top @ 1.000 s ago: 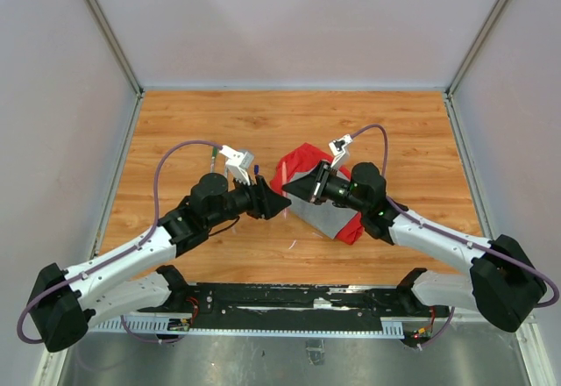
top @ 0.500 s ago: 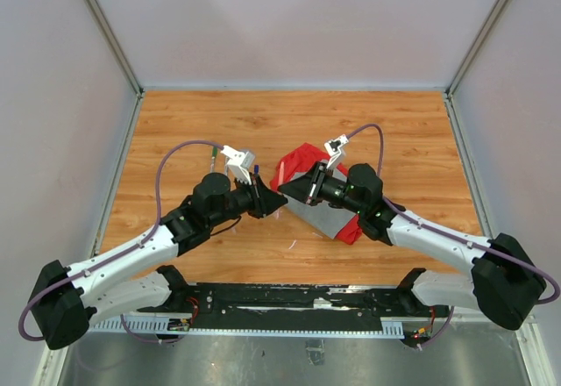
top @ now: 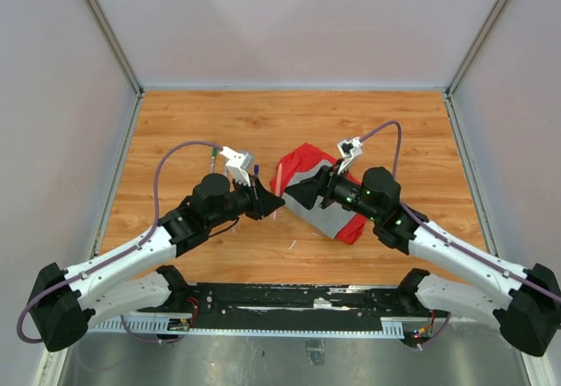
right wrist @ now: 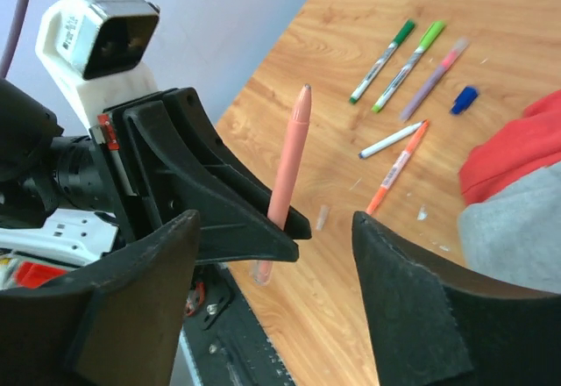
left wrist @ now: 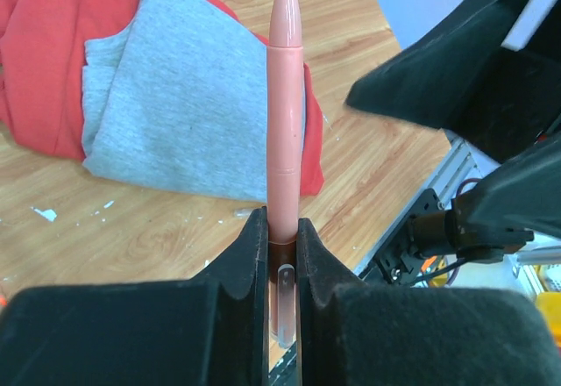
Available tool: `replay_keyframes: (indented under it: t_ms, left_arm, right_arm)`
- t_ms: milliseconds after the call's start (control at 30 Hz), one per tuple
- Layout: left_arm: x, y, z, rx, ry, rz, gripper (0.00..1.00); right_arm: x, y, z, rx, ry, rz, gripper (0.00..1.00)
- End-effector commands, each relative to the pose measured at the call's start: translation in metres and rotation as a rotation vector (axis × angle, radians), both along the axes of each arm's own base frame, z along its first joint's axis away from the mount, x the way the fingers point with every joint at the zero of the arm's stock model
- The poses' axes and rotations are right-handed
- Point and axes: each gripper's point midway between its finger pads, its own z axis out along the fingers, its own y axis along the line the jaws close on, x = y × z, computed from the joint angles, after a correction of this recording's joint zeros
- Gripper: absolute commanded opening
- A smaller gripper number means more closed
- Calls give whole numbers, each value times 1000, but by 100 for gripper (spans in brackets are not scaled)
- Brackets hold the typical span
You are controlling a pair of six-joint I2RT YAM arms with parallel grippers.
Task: Insert the pens into the pen caps
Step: Pick up the pen from the center of the board, then press the pen cap onto the pen.
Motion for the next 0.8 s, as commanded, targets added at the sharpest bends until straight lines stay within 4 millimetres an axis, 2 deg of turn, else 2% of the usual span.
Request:
replay_keyframes:
  t_ms: [0,233,367,533,767]
  left_arm:
    - [0,1,20,2,-56,-8,1]
    - [-1,2,20,29,-54,-19,0]
    - [0,2,18,43,-53,-21,0]
    - [0,2,17,56,-50,-24,0]
    - [1,2,16,62,-44,-22,0]
  right_arm:
    - [8,-27,17,-126,-202,-88,75]
    - [7,-60,30,-265,-390,-143,100]
    - [3,-68,32,-291,-510,-141,99]
    - [4,-79,20,-379,-579,-144,99]
    - [-4,-78,18,-431,-732,-75,99]
